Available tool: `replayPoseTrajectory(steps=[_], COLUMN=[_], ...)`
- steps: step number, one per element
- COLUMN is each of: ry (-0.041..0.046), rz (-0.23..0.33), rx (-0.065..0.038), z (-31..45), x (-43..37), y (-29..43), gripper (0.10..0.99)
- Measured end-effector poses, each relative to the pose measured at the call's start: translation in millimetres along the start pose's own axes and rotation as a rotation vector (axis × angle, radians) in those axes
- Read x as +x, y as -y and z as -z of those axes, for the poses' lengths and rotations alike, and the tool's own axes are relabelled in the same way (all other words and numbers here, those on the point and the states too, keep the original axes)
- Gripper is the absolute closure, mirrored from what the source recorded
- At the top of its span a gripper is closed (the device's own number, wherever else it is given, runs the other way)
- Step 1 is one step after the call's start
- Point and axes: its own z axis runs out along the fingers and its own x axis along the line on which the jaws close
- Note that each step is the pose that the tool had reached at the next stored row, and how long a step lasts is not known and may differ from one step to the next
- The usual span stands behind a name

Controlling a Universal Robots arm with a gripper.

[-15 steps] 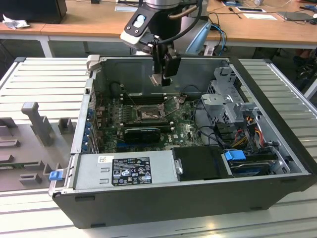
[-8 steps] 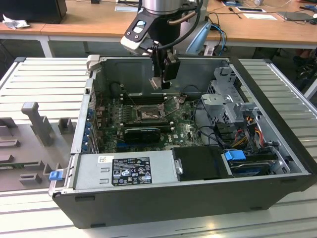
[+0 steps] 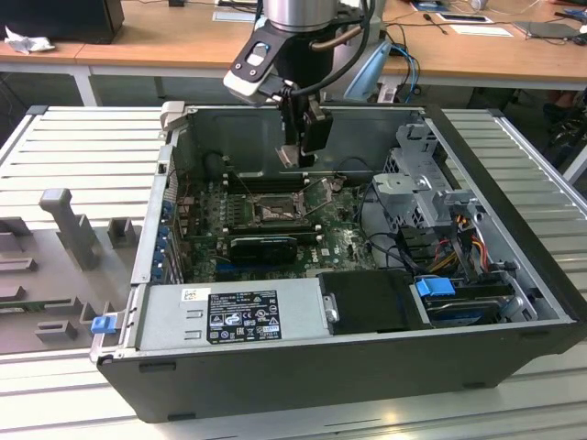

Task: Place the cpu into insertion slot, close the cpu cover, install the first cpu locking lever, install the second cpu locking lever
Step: 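Place the cpu into insertion slot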

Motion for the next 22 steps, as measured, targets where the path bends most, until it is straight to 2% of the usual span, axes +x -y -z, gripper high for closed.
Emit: replayPoseTrajectory(steps=[22], ry=[0.0005], rz=[-0.006], rx=[0.0], z=[-7.3], x=[-0.1], y=[0.6], gripper=[0.557])
